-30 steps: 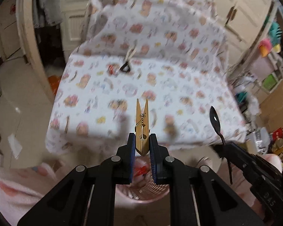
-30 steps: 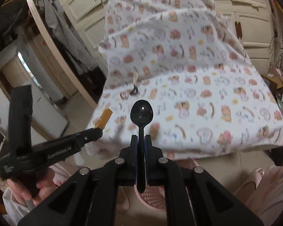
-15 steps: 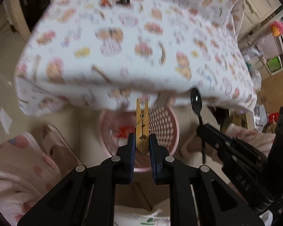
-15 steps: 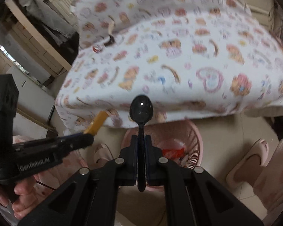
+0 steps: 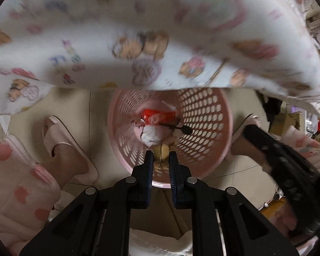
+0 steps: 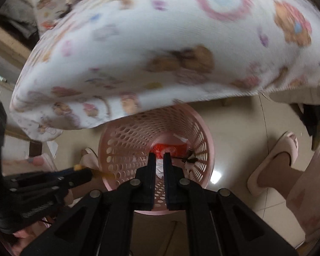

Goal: Collect trash
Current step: 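Open both grippers to drop the clothespin and spoon into the basket, then raise both tools back toward the chair seat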

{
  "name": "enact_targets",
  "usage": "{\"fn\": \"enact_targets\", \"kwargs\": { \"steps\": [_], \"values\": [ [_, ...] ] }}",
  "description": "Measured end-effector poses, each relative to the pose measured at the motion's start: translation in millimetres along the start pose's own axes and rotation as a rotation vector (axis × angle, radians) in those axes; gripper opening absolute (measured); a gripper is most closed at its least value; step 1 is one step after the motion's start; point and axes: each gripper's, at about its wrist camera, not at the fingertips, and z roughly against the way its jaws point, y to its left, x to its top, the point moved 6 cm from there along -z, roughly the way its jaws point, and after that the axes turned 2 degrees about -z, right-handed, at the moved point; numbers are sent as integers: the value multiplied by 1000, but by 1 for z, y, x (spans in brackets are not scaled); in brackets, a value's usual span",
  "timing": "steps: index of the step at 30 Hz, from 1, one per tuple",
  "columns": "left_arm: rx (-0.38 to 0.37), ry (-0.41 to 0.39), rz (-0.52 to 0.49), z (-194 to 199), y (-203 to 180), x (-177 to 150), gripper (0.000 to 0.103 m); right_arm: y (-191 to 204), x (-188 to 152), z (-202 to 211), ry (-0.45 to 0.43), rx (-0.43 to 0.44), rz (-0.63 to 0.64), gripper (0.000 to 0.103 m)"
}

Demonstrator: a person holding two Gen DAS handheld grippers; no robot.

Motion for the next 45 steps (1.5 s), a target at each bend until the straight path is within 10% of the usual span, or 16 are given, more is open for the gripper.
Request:
{"fn": "enact_targets", "kwargs": {
  "steps": [9, 13, 18, 28, 37, 45],
  "values": [
    [60, 9, 11, -3, 8, -1, 37, 3, -1, 7, -26, -35, 65, 9],
    [94, -41, 20, 18, 11, 1, 42, 3, 0, 14, -51, -71, 79, 33],
    [116, -195, 14, 70, 14, 7, 78, 12, 7, 45, -163, -108, 128, 41],
    [168, -536, -22, 157, 16, 13, 93, 30, 14, 124, -461, -141, 232, 96],
    [220, -803, -36, 214, 14, 13, 102, 39, 20, 158, -587, -111, 217, 103],
    [177, -829, -48, 229, 12, 16, 102, 42, 29, 178, -632, -110, 237, 103]
  ]
}}
